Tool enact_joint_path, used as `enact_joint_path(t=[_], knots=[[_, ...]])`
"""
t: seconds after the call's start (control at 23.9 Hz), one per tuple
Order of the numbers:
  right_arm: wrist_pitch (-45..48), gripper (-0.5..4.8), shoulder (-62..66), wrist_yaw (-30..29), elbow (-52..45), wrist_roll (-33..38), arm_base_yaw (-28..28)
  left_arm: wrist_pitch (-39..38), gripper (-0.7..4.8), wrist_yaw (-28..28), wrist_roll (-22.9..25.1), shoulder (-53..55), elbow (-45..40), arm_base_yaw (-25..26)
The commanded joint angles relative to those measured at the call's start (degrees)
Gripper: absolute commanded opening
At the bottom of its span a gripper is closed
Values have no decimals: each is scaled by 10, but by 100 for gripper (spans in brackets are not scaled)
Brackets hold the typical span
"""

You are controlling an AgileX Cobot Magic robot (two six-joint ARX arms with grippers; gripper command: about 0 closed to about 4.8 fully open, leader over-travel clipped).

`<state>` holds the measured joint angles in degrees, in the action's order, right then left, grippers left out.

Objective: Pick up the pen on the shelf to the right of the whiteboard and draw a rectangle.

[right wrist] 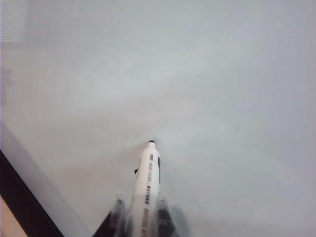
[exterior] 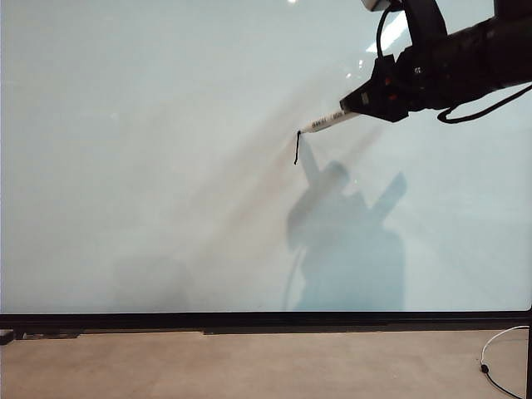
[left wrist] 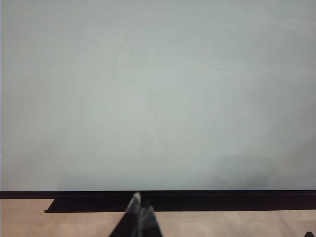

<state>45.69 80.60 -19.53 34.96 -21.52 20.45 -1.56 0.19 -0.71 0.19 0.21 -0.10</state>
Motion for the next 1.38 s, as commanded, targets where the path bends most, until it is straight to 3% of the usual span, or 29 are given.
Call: enact_joint_path(t=[0.04,0.84,1.38], knots=[[13,-4,-9,0,3,0,0,3,-4,0,3,0,2,0],[36,-4,-16,1,11,4,1,3,-4,0,3,0,2,0],[28,-4,-18,16,11,49,1,3,-4,0,3,0,2,0]])
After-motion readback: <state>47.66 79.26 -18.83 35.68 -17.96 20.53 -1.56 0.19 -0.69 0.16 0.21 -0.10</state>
